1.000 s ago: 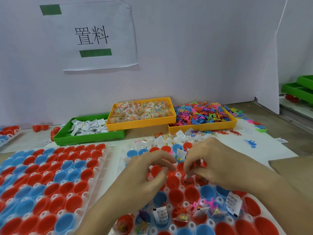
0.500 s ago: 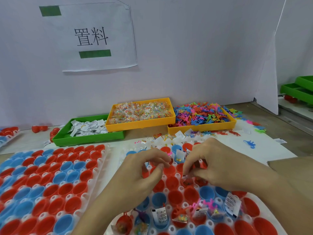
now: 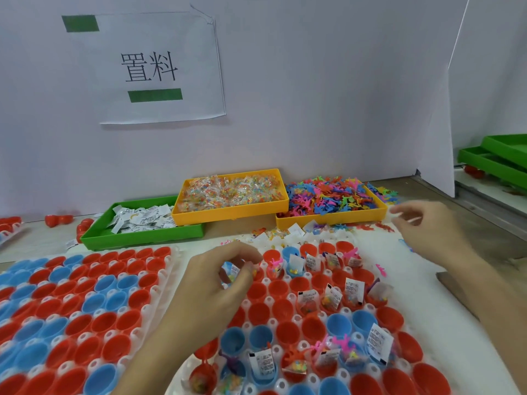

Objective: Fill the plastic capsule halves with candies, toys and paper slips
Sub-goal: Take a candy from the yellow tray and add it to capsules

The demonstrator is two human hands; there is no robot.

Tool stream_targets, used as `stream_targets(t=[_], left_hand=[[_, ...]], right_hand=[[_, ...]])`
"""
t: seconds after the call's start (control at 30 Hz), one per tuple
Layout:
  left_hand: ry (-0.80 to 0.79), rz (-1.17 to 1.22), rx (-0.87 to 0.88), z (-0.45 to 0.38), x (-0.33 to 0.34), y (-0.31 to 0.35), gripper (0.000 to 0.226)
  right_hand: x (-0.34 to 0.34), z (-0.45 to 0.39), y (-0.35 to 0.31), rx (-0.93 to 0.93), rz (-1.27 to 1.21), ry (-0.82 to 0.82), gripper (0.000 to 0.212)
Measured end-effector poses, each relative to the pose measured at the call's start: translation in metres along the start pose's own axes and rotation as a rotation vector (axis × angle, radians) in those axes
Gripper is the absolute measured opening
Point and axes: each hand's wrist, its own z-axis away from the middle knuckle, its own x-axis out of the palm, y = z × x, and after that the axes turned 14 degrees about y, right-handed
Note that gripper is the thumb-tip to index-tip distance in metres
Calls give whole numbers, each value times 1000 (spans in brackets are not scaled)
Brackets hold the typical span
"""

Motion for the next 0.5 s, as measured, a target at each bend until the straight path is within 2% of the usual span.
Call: stream_targets(t=[0.1, 0.23, 0.33, 0.5], left_hand=[[33, 0, -24, -1, -1, 0, 28], [36, -5, -31, -2, -2, 0, 27], [37, -14, -27, -1, -2, 0, 27], [40, -7, -25, -2, -2, -1, 28]], right_hand=[[8, -8, 28, 145, 164, -40, 23], [16, -4, 35, 172, 338, -109, 21], [19, -1, 34, 172, 330, -87, 14], [19, -1, 24, 104, 230, -36, 19]])
